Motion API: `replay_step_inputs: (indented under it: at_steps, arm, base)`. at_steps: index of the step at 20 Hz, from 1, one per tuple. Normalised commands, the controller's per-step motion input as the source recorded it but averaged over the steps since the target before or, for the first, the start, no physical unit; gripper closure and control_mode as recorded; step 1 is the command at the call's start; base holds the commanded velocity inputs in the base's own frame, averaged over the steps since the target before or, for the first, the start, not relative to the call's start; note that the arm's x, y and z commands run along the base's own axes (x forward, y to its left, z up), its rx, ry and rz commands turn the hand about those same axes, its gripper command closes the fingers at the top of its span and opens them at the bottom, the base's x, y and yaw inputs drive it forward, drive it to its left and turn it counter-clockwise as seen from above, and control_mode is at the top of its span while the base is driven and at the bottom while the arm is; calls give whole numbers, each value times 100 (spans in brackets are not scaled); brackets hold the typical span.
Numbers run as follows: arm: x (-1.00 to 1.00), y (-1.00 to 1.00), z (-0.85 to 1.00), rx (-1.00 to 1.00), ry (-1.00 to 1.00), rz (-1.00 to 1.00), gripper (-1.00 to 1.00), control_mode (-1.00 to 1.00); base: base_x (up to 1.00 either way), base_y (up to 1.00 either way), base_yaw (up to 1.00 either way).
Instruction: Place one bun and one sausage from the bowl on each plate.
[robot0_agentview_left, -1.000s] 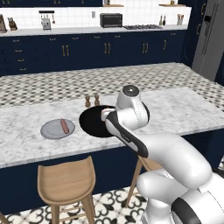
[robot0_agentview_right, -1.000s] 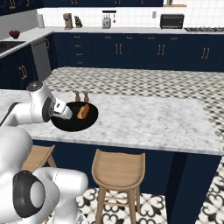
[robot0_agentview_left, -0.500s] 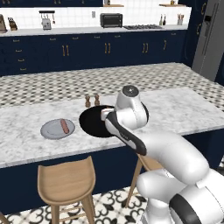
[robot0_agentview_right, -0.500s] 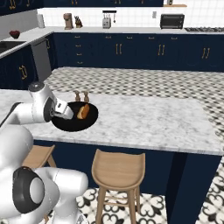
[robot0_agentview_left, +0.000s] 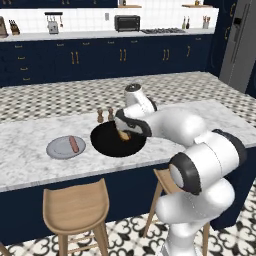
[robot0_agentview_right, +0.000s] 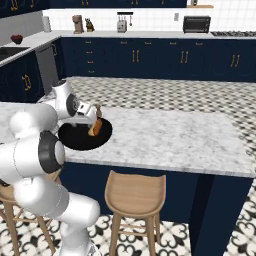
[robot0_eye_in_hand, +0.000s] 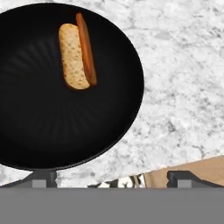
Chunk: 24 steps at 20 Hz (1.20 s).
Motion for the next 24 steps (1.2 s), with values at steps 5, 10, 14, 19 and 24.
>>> replay_step_inputs:
  at_steps: [5, 10, 14, 19, 24]
  arm:
    - [76, -33, -46, 14, 6, 0, -100, -100]
    - [22, 4, -26, 12, 7, 0, -100, -100]
    - [26, 71, -57, -16, 2, 0, -100, -100]
    - [36, 67, -44, -36, 0, 3, -100, -100]
    - [18, 8, -25, -30, 0, 0, -100, -100]
  base:
    - [0, 0, 0]
    - [0, 0, 0]
    - [0, 0, 0]
    - [0, 0, 0]
    - [0, 0, 0]
